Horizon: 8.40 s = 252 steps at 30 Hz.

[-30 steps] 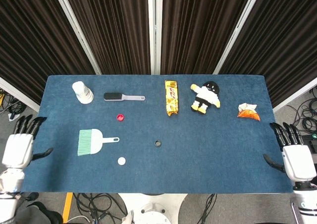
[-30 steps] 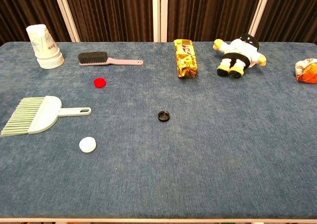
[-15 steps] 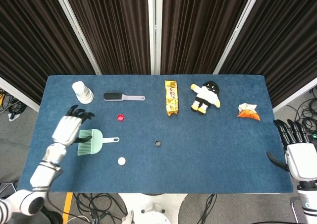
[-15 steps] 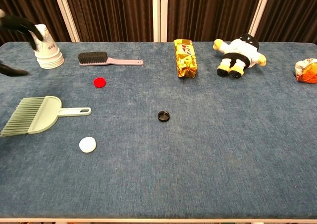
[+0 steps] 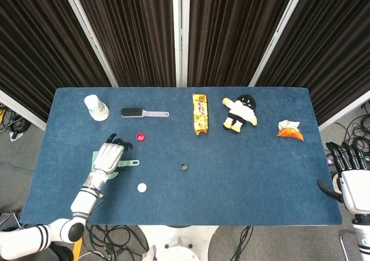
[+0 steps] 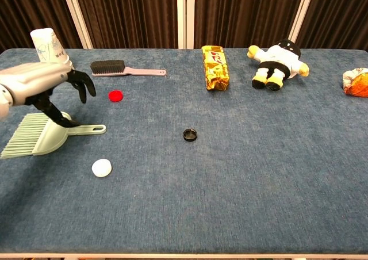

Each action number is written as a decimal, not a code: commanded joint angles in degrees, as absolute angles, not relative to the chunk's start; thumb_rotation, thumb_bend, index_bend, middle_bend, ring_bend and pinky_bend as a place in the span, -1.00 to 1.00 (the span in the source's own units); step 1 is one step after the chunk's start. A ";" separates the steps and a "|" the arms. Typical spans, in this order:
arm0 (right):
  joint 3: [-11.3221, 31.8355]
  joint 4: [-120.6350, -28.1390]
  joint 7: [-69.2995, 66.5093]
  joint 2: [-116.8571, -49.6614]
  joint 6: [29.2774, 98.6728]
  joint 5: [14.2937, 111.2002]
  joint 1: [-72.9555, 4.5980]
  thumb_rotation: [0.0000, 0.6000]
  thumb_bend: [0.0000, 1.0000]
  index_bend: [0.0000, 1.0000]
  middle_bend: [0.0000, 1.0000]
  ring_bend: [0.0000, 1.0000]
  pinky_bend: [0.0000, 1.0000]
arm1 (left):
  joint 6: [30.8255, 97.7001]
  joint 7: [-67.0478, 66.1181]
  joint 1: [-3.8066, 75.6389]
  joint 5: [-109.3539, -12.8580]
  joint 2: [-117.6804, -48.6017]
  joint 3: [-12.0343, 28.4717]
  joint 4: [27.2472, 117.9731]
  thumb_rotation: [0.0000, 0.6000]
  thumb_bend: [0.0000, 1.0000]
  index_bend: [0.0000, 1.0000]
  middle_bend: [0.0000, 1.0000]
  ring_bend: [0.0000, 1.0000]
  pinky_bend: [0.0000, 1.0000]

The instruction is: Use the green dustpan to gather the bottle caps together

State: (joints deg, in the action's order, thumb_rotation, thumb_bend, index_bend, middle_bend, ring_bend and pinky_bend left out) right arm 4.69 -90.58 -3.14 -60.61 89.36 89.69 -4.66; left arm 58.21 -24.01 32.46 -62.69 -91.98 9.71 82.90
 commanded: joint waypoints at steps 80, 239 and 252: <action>6.89 -85.17 -7.85 -60.88 86.11 87.50 -7.07 1.00 -0.76 -0.97 -0.76 -1.00 -0.94 | 72.07 -12.51 24.72 -70.93 -86.05 3.61 95.70 1.00 -0.26 0.14 0.25 -0.07 -0.19; 5.47 -102.90 7.30 -55.42 90.89 87.29 -2.50 1.00 -0.76 -0.97 -0.77 -1.00 -0.94 | 58.26 69.95 57.26 -92.40 -117.78 1.35 16.82 1.00 -0.19 0.18 0.29 -0.07 -0.18; 5.66 -101.54 5.51 -55.58 91.04 87.44 -2.31 1.00 -0.76 -0.97 -0.77 -1.00 -0.94 | 63.99 66.92 59.11 -89.53 -116.59 5.03 22.32 1.00 -0.19 0.18 0.29 -0.07 -0.18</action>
State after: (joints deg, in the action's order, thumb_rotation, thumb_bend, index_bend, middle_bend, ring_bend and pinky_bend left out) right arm 5.65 -101.54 5.50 -55.57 91.05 87.43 -2.30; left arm 66.28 67.78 58.68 -92.03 -116.89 2.75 22.09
